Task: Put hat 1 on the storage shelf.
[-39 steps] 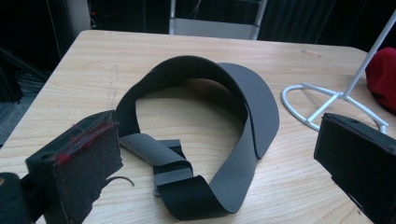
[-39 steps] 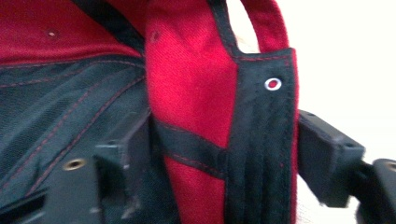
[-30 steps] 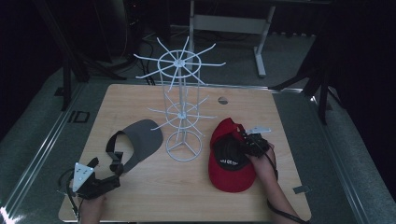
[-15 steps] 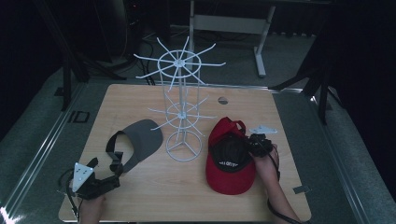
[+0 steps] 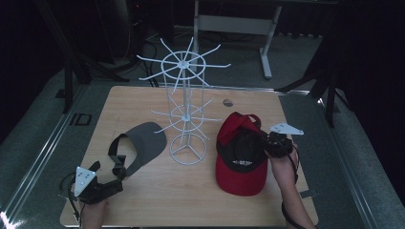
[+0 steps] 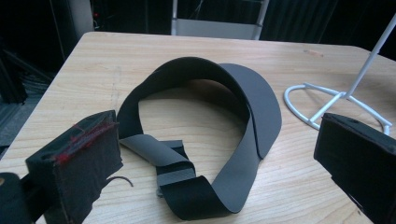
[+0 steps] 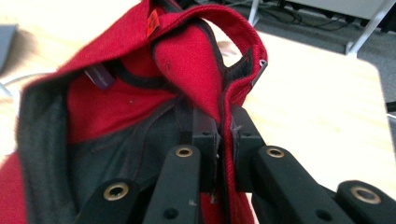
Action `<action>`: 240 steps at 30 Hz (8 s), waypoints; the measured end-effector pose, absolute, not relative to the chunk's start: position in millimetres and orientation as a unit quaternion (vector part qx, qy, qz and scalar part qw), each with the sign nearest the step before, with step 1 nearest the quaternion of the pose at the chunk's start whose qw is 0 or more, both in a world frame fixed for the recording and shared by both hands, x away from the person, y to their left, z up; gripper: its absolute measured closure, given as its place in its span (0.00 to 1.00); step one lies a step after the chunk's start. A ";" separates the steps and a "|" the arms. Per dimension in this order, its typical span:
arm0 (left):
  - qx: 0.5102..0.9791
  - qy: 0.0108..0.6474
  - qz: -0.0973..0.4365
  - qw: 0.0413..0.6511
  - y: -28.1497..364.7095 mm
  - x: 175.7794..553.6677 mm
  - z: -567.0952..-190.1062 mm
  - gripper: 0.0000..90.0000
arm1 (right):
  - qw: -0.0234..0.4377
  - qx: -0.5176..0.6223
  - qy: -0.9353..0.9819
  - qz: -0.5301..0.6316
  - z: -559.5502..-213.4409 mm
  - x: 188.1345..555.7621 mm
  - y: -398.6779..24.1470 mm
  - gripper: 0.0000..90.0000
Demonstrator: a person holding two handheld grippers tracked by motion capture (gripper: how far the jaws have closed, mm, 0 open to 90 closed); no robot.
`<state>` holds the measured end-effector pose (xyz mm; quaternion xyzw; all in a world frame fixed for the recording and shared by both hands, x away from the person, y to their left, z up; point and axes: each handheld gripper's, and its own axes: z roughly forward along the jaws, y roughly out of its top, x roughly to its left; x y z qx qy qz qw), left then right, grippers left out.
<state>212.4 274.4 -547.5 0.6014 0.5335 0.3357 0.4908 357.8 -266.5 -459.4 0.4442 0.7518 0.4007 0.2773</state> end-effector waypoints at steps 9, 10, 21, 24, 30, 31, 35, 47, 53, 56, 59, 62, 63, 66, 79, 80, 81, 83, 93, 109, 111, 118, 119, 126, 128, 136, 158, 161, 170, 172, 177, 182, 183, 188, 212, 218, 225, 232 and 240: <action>0.606 0.529 0.335 0.491 270.6 211.3 -543.1 0.01 | 0.291 0.431 0.735 0.435 -425.2 336.6 -273.2 0.93; 0.608 0.527 0.333 0.492 269.8 211.3 -543.0 0.01 | 0.292 0.430 0.735 0.436 -421.8 334.7 -273.8 0.93; 0.645 0.500 0.287 0.502 252.2 209.7 -528.9 0.01 | 0.290 0.423 0.728 0.454 -404.1 321.7 -283.8 0.93; 0.656 0.481 0.281 0.509 243.7 208.2 -518.3 0.01 | 0.293 0.420 0.728 0.456 -400.4 318.4 -285.3 0.93; 0.670 0.450 0.262 0.530 225.2 203.6 -492.2 0.01 | 0.295 0.413 0.728 0.460 -390.6 310.1 -284.9 0.93; 0.670 0.450 0.262 0.530 225.2 203.6 -492.2 0.01 | 0.295 0.413 0.728 0.460 -390.6 310.1 -284.9 0.93; 0.680 0.424 0.261 0.539 210.9 198.3 -460.8 0.01 | 0.297 0.401 0.727 0.472 -382.3 303.6 -284.2 0.93; 0.688 0.351 0.268 0.576 181.2 186.3 -400.6 0.01 | 0.282 0.383 0.721 0.504 -365.8 291.1 -281.2 0.93; 0.701 0.307 0.256 0.590 162.3 187.5 -379.9 0.01 | 0.278 0.365 0.723 0.516 -353.9 280.8 -272.4 0.93; 0.707 0.294 0.246 0.594 153.9 192.1 -372.9 0.01 | 0.278 0.358 0.722 0.523 -347.9 276.2 -270.2 0.93; 0.714 0.282 0.245 0.592 144.5 197.2 -368.2 0.01 | 0.281 0.351 0.722 0.526 -342.7 270.6 -268.3 0.93; 0.720 0.272 0.240 0.591 134.9 203.6 -365.9 0.01 | 0.281 0.347 0.720 0.532 -339.1 265.7 -268.1 0.93; 0.722 0.268 0.238 0.592 131.7 206.1 -365.6 0.01 | 0.278 0.345 0.719 0.535 -337.8 263.7 -268.1 0.93; 0.729 0.258 0.229 0.592 121.7 213.3 -365.5 0.01 | 0.280 0.336 0.718 0.541 -333.6 256.9 -267.1 0.93; 0.758 0.229 0.207 0.575 81.6 241.1 -368.5 0.02 | 0.272 0.306 0.725 0.553 -325.9 238.3 -256.0 0.93; 0.759 0.226 0.205 0.575 79.1 243.2 -368.1 0.02 | 0.271 0.304 0.726 0.553 -325.7 237.4 -255.0 0.93; 0.760 0.225 0.206 0.573 76.3 244.8 -367.5 0.02 | 0.271 0.303 0.726 0.555 -325.5 236.3 -254.2 0.93; 0.763 0.219 0.207 0.572 71.1 247.3 -366.0 0.02 | 0.272 0.300 0.727 0.554 -324.8 234.0 -253.0 0.93; 0.769 0.208 0.193 0.573 53.7 263.2 -363.6 0.06 | 0.268 0.285 0.728 0.563 -321.2 224.0 -249.3 0.93; 0.779 0.196 0.192 0.564 24.0 274.7 -353.3 0.39 | 0.263 0.275 0.734 0.562 -323.1 221.3 -242.1 0.93; 0.778 0.194 0.197 0.564 22.7 274.0 -352.6 0.49 | 0.262 0.277 0.735 0.561 -324.3 222.3 -242.2 0.93; 0.777 0.197 0.204 0.561 18.7 273.1 -351.1 0.85 | 0.260 0.279 0.736 0.559 -327.9 221.9 -241.8 0.93; 0.779 0.198 0.208 0.557 17.6 272.8 -351.0 0.88 | 0.260 0.279 0.736 0.560 -328.7 221.8 -241.2 0.93; 0.786 0.202 0.212 0.545 10.4 271.8 -349.0 0.93 | 0.253 0.284 0.734 0.563 -332.8 222.0 -243.9 0.93; 0.787 0.201 0.214 0.543 8.9 271.5 -347.9 0.93 | 0.253 0.285 0.733 0.564 -333.8 221.7 -245.7 0.92; 0.786 0.202 0.225 0.540 3.7 270.5 -340.2 0.94 | 0.249 0.296 0.723 0.573 -338.9 220.2 -252.7 0.91; 0.789 0.181 0.233 0.538 2.6 265.9 -335.8 0.94 | 0.227 0.274 0.723 0.592 -339.0 199.7 -276.7 0.54; 0.792 0.177 0.231 0.537 5.8 267.0 -337.1 0.94 | 0.223 0.275 0.722 0.595 -337.7 201.2 -281.8 0.52; 0.806 0.082 0.166 0.563 23.2 273.2 -340.2 0.94 | 0.214 0.272 0.730 0.590 -338.2 212.8 -287.4 0.55; 0.806 0.051 0.146 0.572 25.2 272.6 -340.7 0.94 | 0.207 0.264 0.736 0.588 -339.5 213.6 -284.2 0.55; 0.804 0.003 0.116 0.583 27.5 269.1 -340.3 0.94 | 0.185 0.239 0.753 0.584 -343.1 213.9 -273.6 0.56; 0.808 -0.010 0.104 0.580 25.7 267.5 -340.8 0.94 | 0.160 0.213 0.764 0.587 -342.8 213.5 -263.3 0.57; 0.809 -0.012 0.103 0.579 25.1 267.1 -340.9 0.94 | 0.157 0.210 0.766 0.587 -342.7 213.7 -261.8 0.57; 0.805 -0.022 0.092 0.586 25.1 266.9 -340.0 0.94 | 0.137 0.184 0.780 0.582 -343.7 217.4 -253.4 0.59; 0.798 -0.007 0.090 0.596 31.6 268.1 -337.8 0.88 | 0.181 0.198 0.765 0.586 -329.5 212.6 -250.1 0.98; 0.800 0.003 0.094 0.592 40.1 269.6 -341.0 0.76 | 0.190 0.210 0.749 0.599 -323.8 211.6 -259.6 0.98; 0.803 0.022 0.116 0.584 45.2 266.1 -347.4 0.60 | 0.205 0.214 0.745 0.598 -318.4 210.2 -262.0 0.98; 0.799 0.040 0.125 0.587 57.4 265.7 -351.2 0.55 | 0.203 0.218 0.741 0.602 -317.9 211.7 -264.5 0.98; 0.789 0.055 0.137 0.597 71.4 262.5 -352.9 0.53 | 0.211 0.217 0.743 0.597 -316.6 210.0 -261.6 0.98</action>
